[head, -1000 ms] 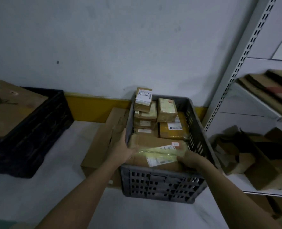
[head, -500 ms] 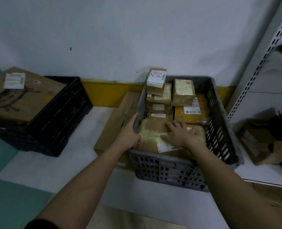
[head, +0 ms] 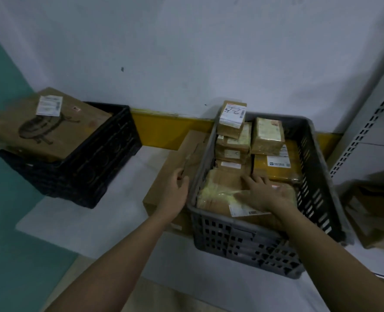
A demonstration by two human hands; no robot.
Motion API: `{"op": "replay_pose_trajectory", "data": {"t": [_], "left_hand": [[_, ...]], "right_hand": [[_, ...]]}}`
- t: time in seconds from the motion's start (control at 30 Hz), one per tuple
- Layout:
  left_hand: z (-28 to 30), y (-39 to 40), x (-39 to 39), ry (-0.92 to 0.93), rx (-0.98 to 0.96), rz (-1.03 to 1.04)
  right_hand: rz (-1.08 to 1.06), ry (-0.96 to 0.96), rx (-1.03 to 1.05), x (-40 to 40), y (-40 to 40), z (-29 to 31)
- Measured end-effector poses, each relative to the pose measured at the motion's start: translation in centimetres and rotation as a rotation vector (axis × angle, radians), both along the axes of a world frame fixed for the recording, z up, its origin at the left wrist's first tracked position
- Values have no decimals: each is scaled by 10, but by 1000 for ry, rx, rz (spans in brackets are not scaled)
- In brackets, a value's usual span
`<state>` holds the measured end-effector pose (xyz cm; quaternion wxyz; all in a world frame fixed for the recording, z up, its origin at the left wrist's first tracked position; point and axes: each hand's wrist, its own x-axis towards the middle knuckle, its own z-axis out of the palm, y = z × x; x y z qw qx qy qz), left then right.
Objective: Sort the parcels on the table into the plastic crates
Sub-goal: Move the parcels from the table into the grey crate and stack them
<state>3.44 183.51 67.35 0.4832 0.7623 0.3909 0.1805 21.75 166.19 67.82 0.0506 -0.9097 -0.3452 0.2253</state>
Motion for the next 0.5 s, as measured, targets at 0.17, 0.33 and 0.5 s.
{"op": "replay_pose_trajectory", "data": {"t": [0.17,0.33,0.5], "left_hand": [[-20,53,-48,389,301,155],[-35,78,-58,331,23,91],[-40,97,-51,310,-164,37]], "right_hand": [[-100,-59,381,-37,48,11],[-340,297,618,-84,118,12],[-462,237,569,-105,142,-7]]}}
